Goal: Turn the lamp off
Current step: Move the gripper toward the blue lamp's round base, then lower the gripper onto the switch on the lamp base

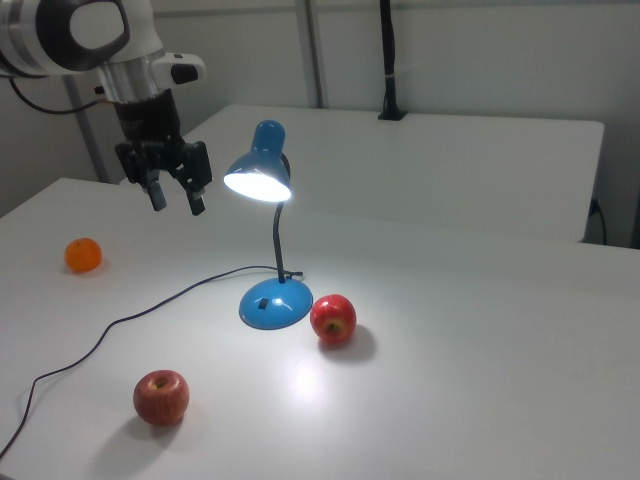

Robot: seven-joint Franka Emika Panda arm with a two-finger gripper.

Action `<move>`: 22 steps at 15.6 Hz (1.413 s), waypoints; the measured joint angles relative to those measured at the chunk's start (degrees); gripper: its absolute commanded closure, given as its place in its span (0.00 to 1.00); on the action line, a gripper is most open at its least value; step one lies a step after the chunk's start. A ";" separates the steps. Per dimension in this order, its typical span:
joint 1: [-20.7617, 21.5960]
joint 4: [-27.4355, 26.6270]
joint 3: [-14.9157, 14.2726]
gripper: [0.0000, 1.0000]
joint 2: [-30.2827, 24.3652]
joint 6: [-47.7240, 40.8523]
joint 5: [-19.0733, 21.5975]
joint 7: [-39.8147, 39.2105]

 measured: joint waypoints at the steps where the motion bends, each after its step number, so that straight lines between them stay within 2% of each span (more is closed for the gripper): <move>1: 0.00 0.00 0.00 1.00 0.02 0.00 0.01 0.00; 15: 0.00 -0.22 0.00 1.00 0.98 0.33 0.21 -0.02; 17: -0.01 -1.90 0.00 1.00 1.63 2.99 0.21 -0.02; 22: -0.23 -10.02 0.00 1.00 2.82 14.97 0.21 -0.02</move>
